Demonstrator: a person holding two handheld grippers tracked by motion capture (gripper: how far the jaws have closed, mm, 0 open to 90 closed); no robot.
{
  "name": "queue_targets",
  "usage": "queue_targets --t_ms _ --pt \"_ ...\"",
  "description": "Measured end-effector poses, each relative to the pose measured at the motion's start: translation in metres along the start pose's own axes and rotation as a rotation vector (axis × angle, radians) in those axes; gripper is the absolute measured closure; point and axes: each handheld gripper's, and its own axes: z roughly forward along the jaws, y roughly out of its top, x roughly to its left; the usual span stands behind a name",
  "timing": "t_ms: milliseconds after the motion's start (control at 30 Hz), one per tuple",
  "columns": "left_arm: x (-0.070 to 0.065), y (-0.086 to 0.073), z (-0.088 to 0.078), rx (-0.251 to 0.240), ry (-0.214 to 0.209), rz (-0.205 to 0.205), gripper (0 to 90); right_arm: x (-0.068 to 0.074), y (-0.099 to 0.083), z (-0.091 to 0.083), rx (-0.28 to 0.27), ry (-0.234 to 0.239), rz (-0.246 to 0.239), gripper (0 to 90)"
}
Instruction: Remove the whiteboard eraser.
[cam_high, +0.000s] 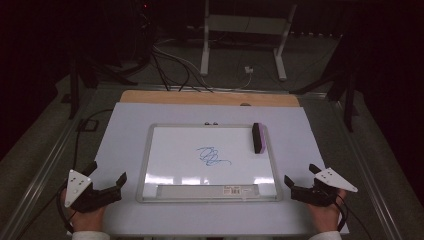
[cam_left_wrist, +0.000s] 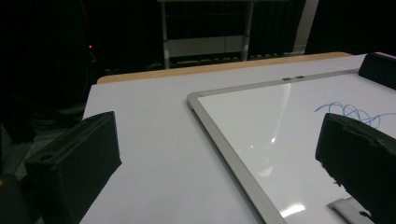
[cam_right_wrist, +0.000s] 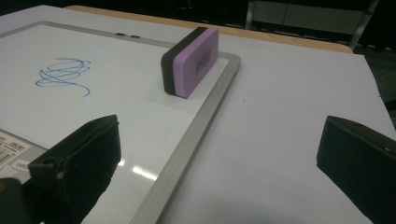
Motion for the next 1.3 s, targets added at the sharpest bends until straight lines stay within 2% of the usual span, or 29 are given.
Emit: queue_targets --t_ms 133,300,433,600,733,867,1067,1300 --pt "0.0 -0.002 0.0 0.003 0.007 0.001 0.7 -0.001 -0.001 -0.001 -0.015 0.003 0.002 0.3" --pt "0.0 -0.001 0.0 0.026 0.027 -0.027 0.7 0.0 0.0 -0.002 -0.021 0.001 0.0 0.3" --pt "-0.001 0.0 0.0 0.027 0.034 -0.026 0.7 0.001 0.001 -0.002 -0.021 0.006 0.01 0.3" --pt "0.0 -0.001 0.0 0.047 0.043 -0.033 0.7 0.006 0.01 -0.005 -0.036 0.019 0.014 0.2" --pt "-0.001 -0.003 0.0 0.074 0.044 -0.013 0.7 0.007 0.016 -0.006 -0.047 0.027 0.015 0.3" --pt "0.0 -0.003 -0.002 0.063 0.044 -0.015 0.7 0.008 0.028 -0.007 -0.058 0.026 0.005 0.3" --pt "0.002 -0.003 -0.004 0.05 0.056 -0.031 0.7 0.005 0.041 -0.003 -0.054 0.035 0.044 0.3" --pt "0.003 -0.004 -0.005 0.043 0.067 -0.039 0.7 0.007 0.052 0.001 -0.052 0.039 0.03 0.3"
